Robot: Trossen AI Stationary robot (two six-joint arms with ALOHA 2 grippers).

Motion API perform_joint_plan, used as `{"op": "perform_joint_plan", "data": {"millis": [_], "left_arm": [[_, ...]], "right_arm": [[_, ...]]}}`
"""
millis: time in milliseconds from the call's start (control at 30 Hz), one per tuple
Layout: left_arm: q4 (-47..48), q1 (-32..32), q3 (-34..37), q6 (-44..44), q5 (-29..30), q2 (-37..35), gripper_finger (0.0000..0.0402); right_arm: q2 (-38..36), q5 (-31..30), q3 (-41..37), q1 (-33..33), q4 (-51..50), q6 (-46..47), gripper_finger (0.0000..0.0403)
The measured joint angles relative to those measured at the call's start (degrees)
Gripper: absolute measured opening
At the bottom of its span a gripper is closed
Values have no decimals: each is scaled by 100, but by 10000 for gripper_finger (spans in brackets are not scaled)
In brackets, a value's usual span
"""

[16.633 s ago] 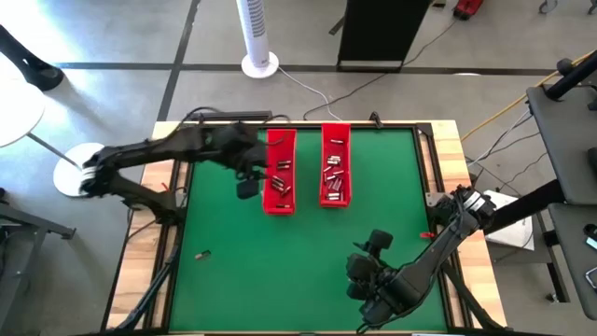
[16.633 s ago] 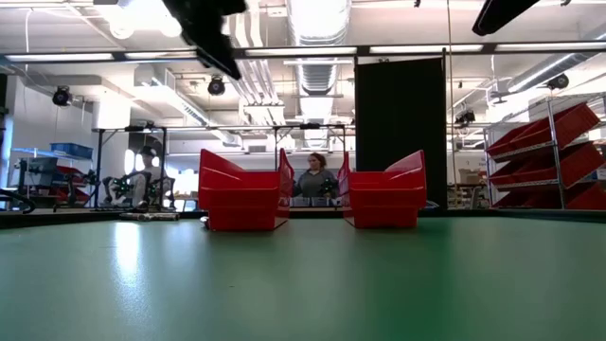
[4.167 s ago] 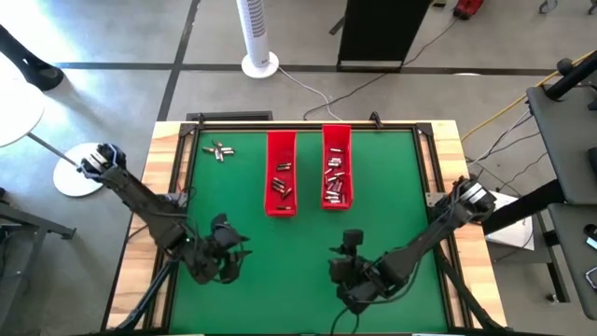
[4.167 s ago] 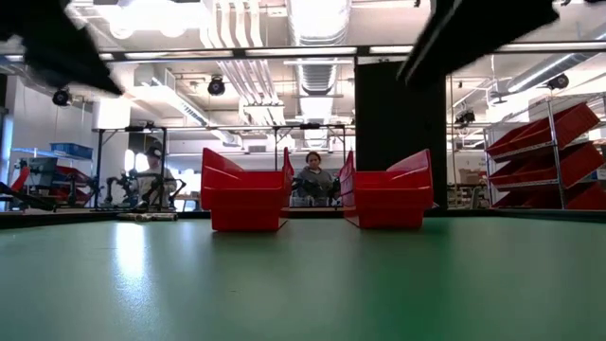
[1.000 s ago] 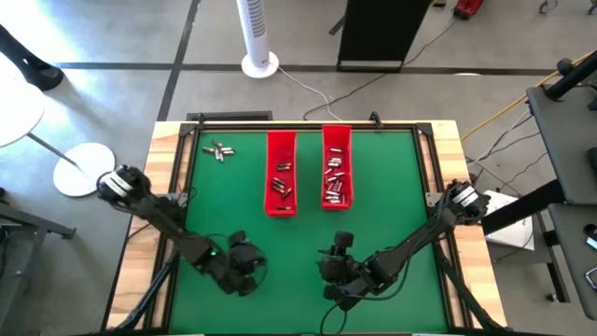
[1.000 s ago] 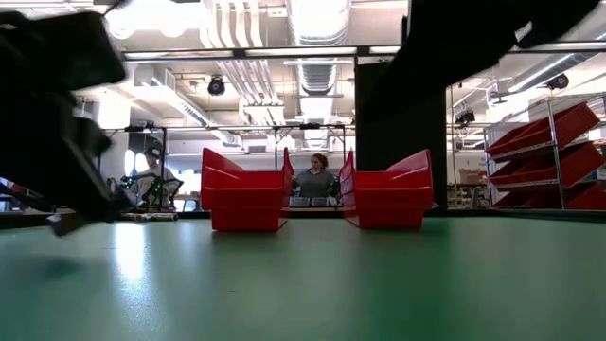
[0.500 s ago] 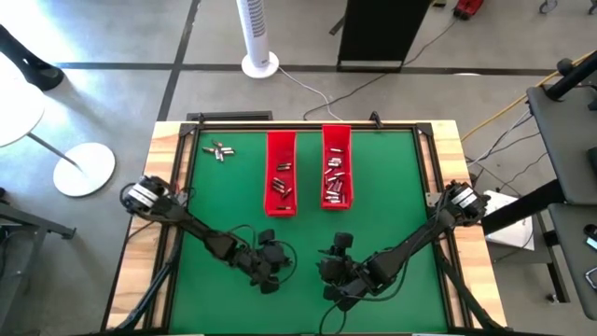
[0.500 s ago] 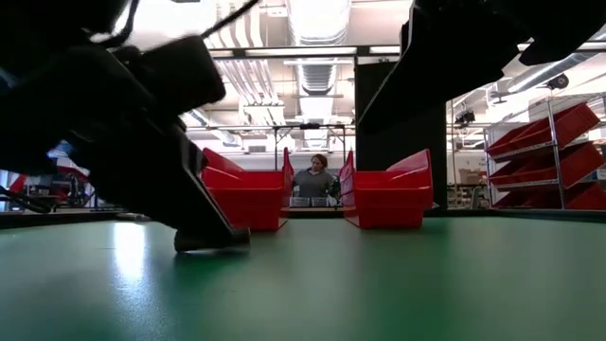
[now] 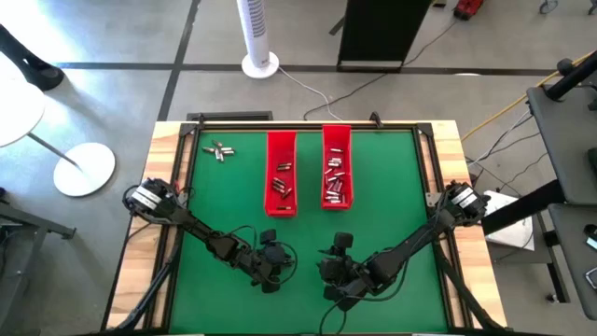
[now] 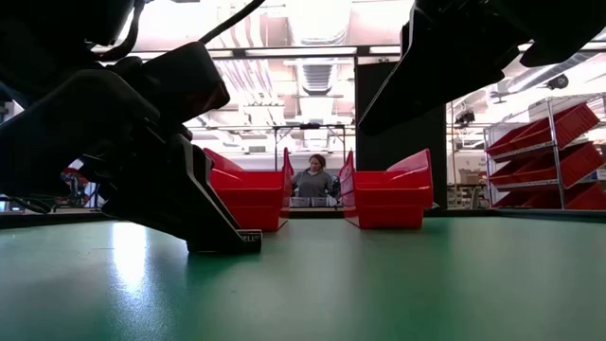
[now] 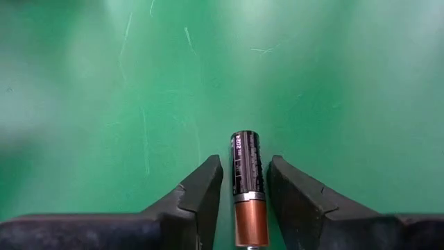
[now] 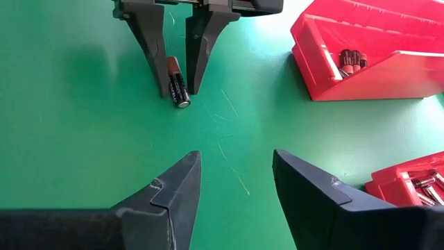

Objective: Sort batteries
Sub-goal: Put the black battery into the left red bin

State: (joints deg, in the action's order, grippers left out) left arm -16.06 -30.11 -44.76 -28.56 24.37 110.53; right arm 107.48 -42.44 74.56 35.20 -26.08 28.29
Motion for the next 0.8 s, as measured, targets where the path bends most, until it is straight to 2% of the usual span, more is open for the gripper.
{"op": "perform_joint_plan", "data": {"millis": [133, 333, 600, 800], "left_arm": [[-35, -7, 35, 15, 27, 1, 103], [58, -7, 42, 90, 39, -3, 31], [249, -7, 28, 101, 50, -121, 28], [942, 98, -61, 696, 178, -771, 29]], "right_arm": [[0, 0, 0, 1, 1, 0, 180], [0, 0, 0, 0, 1, 0, 173], [0, 90, 12, 4, -25, -199, 164], [-11, 90, 39, 2, -56, -236, 171]]}}
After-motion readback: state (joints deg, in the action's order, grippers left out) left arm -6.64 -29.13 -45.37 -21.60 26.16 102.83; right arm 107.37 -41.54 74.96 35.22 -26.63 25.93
